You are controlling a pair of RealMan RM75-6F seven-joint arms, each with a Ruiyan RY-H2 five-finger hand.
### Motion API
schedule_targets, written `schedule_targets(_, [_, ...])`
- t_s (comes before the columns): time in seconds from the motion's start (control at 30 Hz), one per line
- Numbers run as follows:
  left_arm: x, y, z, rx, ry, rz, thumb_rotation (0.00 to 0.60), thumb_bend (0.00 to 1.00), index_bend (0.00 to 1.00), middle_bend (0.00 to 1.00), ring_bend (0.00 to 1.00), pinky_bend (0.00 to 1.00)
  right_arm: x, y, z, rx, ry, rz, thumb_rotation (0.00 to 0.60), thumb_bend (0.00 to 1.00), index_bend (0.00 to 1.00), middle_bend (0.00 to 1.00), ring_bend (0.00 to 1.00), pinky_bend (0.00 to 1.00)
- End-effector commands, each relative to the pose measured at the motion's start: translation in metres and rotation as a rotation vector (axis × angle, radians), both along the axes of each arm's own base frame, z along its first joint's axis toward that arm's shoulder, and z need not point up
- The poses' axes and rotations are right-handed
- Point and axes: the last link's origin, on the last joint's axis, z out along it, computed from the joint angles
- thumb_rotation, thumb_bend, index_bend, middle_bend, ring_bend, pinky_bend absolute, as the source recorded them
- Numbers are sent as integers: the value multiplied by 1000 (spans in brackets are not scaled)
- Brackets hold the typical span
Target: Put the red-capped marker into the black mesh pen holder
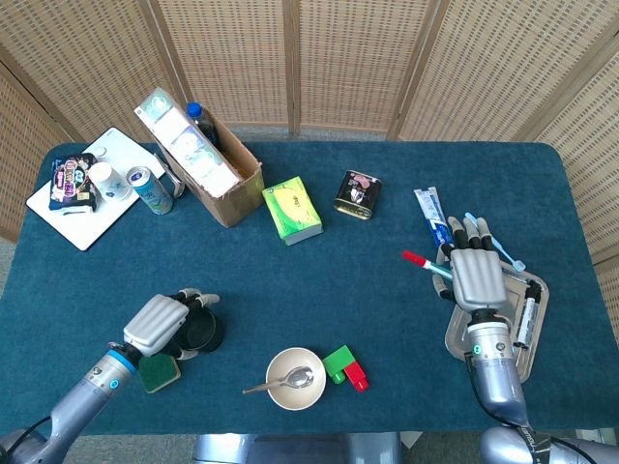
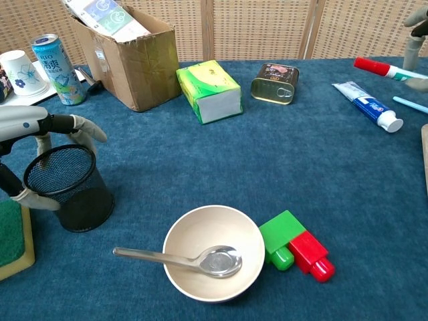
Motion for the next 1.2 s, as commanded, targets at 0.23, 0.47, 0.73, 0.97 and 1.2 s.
schedule_targets(0.23, [26, 10, -3, 18, -24, -12, 600, 176, 258, 431, 381, 579, -5, -2, 6, -13, 1, -13, 600, 418, 543, 26, 0, 19])
schedule_targets(0.47, [67, 33, -8, 60, -113, -75, 600, 175, 266, 436, 385, 588, -9, -4, 10, -24, 1, -24, 600, 439, 544, 26, 0, 19])
schedule_targets(0.73, [118, 61, -35, 28, -143, -116, 600, 171, 267, 442, 385, 588, -13, -7, 16, -36, 1, -36, 600, 439, 545, 26, 0, 19])
schedule_targets(0.97, [161, 78, -65, -1, -142, -110, 600, 168, 281, 446, 385, 585, -16, -8, 23, -47, 0, -39, 600, 449, 546, 26, 0, 19])
schedule_targets(1.2, [178, 78, -97, -7, -104, -93, 600, 166, 286, 440, 365, 578, -23, -10, 32, -58, 0, -52, 600, 450, 545, 26, 0, 19])
